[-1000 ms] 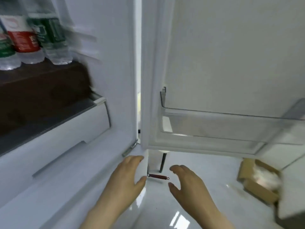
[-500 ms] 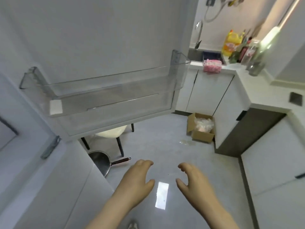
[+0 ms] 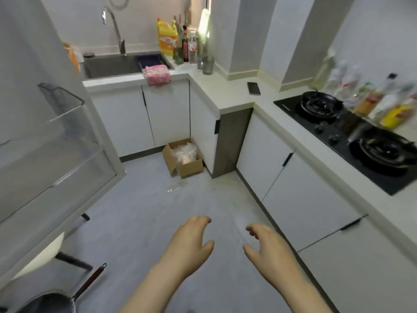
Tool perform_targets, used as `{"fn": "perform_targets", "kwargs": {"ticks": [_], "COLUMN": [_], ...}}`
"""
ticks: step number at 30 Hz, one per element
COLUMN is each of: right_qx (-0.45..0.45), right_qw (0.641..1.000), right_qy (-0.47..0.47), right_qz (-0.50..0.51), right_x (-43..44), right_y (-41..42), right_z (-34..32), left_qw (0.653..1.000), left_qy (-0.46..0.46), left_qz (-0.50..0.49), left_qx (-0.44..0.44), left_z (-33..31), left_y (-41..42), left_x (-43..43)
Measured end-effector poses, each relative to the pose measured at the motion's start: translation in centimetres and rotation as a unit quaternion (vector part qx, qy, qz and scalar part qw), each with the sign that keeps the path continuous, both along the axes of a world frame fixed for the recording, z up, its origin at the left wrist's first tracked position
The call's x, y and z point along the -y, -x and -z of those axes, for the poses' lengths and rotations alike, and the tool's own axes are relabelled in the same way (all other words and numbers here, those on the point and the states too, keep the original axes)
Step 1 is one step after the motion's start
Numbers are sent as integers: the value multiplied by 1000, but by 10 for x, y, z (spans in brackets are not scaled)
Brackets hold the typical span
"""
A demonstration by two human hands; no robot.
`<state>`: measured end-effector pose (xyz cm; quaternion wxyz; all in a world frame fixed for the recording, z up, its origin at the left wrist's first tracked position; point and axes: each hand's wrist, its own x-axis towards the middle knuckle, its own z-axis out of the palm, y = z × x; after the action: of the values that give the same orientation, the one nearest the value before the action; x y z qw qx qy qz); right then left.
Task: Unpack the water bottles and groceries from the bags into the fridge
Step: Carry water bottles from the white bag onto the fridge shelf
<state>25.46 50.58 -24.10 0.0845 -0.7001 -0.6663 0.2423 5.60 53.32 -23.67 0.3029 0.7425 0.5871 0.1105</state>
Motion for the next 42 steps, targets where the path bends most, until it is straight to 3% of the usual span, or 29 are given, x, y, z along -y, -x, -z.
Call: {"fn": "perform_targets", "kwargs": {"ticks": [15, 32, 42], "right_qx": [-7, 11, 6], "right_qw": [945, 873, 845], "right_qy": [-54, -161, -184], "right_qz": [321, 461, 502], "right_x": [46, 93, 58], "right_y": [-151, -358, -448], "right_z": [-10, -44, -50], "left_qw": [957, 903, 886], "left_qy": [-39, -100, -90], "left_qz": [282, 407, 434], "left_qx": [48, 96, 138], "left_z": [-14, -52, -57], "left_y": [-194, -438, -543], "left_x": [-58, -43, -83]}}
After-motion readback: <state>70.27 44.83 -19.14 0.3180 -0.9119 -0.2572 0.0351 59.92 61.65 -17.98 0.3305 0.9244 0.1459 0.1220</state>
